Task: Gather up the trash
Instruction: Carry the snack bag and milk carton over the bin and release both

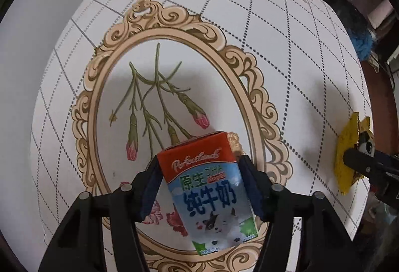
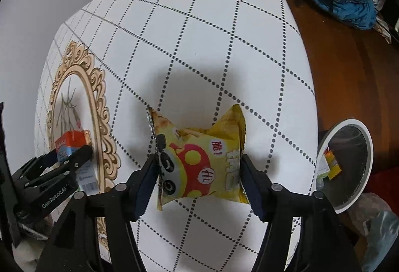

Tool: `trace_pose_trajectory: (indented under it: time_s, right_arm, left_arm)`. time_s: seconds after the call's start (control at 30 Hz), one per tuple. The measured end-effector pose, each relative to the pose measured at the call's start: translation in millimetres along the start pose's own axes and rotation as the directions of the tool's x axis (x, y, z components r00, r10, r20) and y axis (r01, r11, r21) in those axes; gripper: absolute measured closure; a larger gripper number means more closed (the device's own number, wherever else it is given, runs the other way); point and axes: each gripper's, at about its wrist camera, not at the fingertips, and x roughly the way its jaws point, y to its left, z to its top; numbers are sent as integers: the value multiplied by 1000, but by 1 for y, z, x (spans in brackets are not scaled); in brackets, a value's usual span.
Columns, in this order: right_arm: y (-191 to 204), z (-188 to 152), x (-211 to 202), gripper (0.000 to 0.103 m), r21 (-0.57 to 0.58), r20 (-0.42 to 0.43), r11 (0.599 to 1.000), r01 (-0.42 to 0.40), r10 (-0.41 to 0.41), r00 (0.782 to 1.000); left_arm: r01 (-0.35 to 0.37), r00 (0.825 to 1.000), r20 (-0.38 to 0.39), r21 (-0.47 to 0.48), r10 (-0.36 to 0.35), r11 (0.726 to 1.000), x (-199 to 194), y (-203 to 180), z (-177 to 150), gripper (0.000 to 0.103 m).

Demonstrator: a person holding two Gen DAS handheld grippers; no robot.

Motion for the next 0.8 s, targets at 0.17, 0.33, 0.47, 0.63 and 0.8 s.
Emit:
trace_pose_trajectory:
  time_s: [0.17,0.33,0.47,0.63,0.8]
  right_arm:
    - [-1,1,5,34,29,10,1000,0,-1,1000]
    - [4,-1,8,43,30,30,1000,-1,0,1000]
    - [9,-5,0,48,18,58,1000,0,-1,998]
    - [-1,-11,-31,49,39,121,999,-32,27,992]
    - [-26,-22,-89,49,65,235,996,-62,45,971]
  left_arm:
    - [-19,999,27,0,19,1000,-1,-6,-13,48]
    - [-78,994,79,30,75,997,-10,-19,-18,51]
    - [-111,986,131,52,103,992,-29,-26,-21,52]
    - [-107,972,219,78,88,991,-86,-42,-26,52]
    - [-61,949,315,122,20,991,-137,-73,-13,52]
